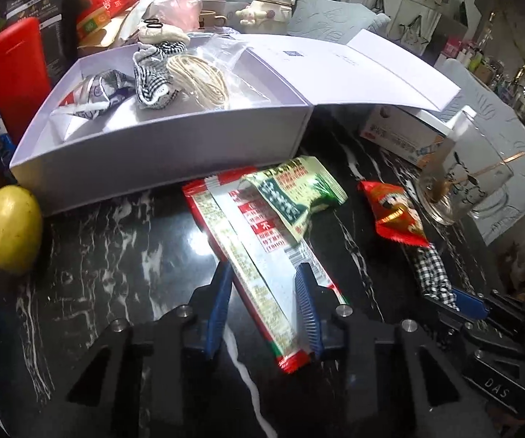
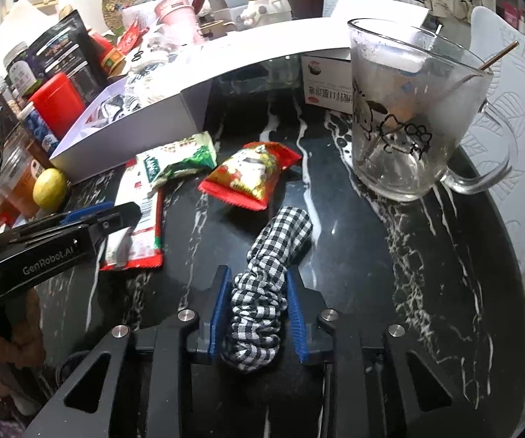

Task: Organize soft objects
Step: 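Grasp the red-and-white noodle packet with the left gripper while the right holds the gingham roll, then lift the noodle packet with the left gripper while the right lifts the gingham roll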

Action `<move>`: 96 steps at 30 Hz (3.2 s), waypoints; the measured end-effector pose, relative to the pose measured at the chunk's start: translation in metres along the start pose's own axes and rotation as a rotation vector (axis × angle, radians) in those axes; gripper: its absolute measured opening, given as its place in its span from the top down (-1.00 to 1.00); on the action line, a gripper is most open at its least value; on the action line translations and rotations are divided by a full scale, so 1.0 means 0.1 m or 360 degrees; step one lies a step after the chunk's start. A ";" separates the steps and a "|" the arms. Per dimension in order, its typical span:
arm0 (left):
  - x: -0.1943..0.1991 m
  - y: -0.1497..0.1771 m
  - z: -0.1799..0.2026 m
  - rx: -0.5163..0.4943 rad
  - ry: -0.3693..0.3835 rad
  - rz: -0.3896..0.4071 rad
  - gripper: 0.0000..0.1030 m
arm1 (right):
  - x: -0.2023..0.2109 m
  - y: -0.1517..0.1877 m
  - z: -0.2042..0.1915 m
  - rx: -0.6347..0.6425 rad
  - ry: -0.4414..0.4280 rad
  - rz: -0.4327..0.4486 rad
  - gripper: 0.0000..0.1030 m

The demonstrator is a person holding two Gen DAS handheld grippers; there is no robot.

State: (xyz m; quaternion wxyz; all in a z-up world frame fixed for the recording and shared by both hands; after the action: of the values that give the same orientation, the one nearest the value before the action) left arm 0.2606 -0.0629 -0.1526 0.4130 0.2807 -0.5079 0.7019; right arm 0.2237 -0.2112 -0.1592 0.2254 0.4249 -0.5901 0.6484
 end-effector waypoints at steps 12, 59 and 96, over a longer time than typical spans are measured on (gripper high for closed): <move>0.07 0.13 0.06 -0.0039 -0.0015 -0.0019 0.22 | 0.12 0.17 -0.08 -0.0060 -0.0021 0.0012 0.43; 0.51 0.58 -0.57 -0.0149 -0.0246 0.0010 -0.01 | 0.09 0.20 -0.64 0.0217 -0.0155 0.0044 0.44; 0.54 0.48 -0.65 -0.0157 -0.0144 0.0169 0.08 | 0.07 0.15 -0.67 0.0151 0.0008 0.0052 0.47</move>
State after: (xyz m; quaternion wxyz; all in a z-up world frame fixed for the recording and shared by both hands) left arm 0.1936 0.0073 -0.1528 0.3652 0.2641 -0.5741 0.6835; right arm 0.1891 -0.1517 -0.1585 0.1959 0.4239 -0.5649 0.6803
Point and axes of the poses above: each gripper's, at about its wrist camera, not at the fingertips, and x roughly against the way its jaws point, z to its right, y to its underside, the point moved 6 cm from there along -x, roughly the way its jaws point, and after that the axes turned 13 degrees about x, right-handed, at the moved point
